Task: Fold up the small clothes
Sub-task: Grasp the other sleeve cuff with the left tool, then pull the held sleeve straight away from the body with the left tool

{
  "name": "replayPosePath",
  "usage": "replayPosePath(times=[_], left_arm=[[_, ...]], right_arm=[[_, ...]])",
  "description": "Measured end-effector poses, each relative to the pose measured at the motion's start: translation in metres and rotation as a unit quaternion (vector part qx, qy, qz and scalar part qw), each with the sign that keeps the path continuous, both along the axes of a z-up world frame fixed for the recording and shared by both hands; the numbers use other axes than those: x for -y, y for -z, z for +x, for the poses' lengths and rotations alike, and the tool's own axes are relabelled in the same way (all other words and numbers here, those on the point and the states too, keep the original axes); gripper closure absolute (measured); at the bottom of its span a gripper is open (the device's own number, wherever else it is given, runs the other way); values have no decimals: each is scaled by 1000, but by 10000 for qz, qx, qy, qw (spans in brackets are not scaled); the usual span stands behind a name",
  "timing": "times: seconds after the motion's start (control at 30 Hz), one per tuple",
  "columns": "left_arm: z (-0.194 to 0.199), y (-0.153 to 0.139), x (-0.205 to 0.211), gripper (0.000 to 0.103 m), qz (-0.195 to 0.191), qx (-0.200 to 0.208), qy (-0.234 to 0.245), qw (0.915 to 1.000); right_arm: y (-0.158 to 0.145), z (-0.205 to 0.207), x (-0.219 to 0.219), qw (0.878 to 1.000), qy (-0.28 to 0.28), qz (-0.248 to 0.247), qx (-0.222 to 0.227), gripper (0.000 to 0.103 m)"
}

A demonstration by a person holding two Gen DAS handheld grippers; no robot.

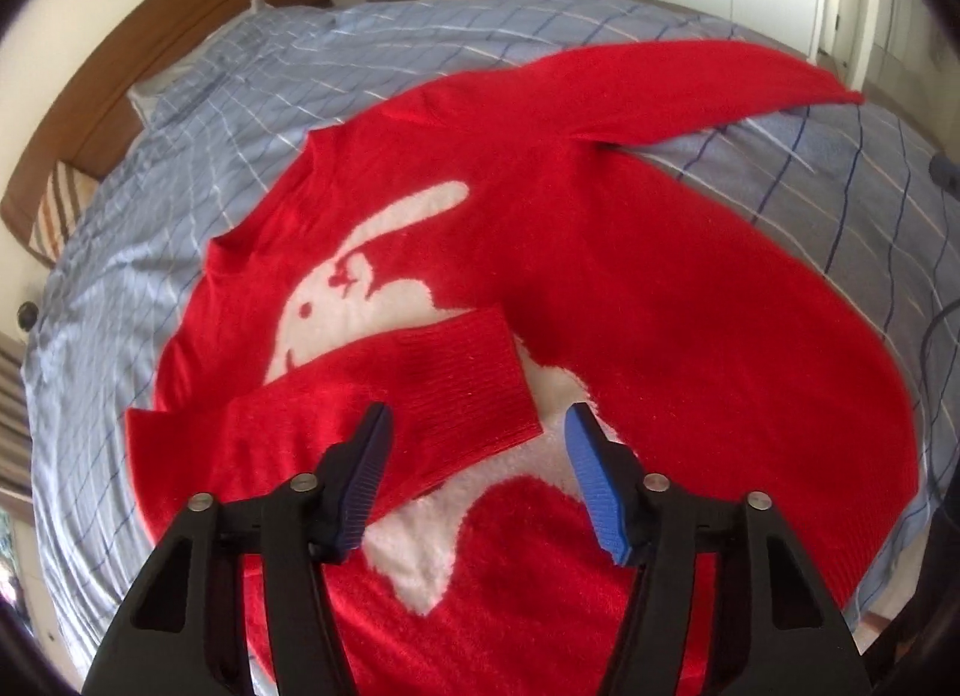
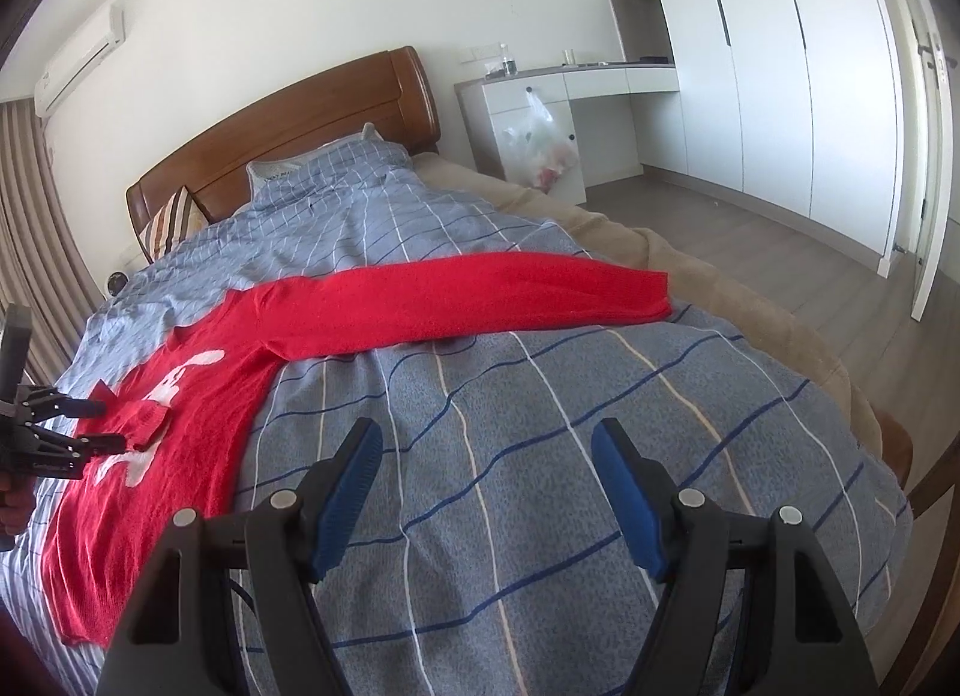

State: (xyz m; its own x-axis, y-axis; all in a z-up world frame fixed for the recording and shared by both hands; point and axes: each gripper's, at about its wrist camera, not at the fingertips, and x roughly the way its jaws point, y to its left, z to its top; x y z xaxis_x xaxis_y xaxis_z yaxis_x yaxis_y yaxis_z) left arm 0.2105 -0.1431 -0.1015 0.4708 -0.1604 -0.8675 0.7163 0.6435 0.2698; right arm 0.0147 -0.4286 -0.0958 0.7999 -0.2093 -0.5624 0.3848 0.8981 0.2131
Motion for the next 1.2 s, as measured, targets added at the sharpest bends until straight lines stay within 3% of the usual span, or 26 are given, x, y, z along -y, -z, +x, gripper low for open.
replayPosePath(times=[0.07,0.13,0.23,0.33,0.4,0.47,0.5,0.57,0.6,0.7,0.77,0.87,0.97,1.13,1.2], left_arm=[[3,15,8,47,290,-92,147,9994],[4,21,10,49,308,-150,196,9992],[15,17,3,90,-159,-546,-118,9983],[22,-5,-19,94,-842,-559,-588,9931],[25,-32,-52,95,-1505,-471,-1079,9816],[30,-63,-101,95,-2138,-243,-1728,9612],[31,-78,-133,95,-2443,-83,-2153,9455],[34,-97,-202,95,-2905,229,-3120,9043],[31,-102,-241,95,-3017,419,-3681,8785],[20,-92,-336,95,-2924,731,-5023,8105],[8,-76,-377,96,-2598,879,-5570,7839],[-8,-52,-413,96,-2033,1092,-6136,7551],[-16,-32,-436,96,-1843,1104,-6558,7238],[-10,-15,-454,97,-1596,1192,-6753,7102],[-10,-11,-457,97,-1499,1182,-6770,7108]], right_arm=[[1,0,1,10000,6,41,-7,31],[2,0,3,9999,23,100,0,31],[2,-1,6,9998,64,168,9,31],[3,-1,7,9998,96,201,14,31],[2,-2,7,9997,109,207,29,31],[1,-3,7,9997,112,184,62,31],[0,-4,6,9998,108,171,79,31],[0,-4,5,9998,93,139,89,31],[0,-4,4,9998,80,126,89,31],[-1,-3,2,9999,48,82,79,31],[0,-2,0,10000,26,60,58,31],[1,1,-2,10000,4,31,12,31],[1,2,-5,10000,-18,-53,-28,31],[2,4,-11,9998,-81,-166,-78,31],[2,5,-12,9997,-96,-182,-102,31]])
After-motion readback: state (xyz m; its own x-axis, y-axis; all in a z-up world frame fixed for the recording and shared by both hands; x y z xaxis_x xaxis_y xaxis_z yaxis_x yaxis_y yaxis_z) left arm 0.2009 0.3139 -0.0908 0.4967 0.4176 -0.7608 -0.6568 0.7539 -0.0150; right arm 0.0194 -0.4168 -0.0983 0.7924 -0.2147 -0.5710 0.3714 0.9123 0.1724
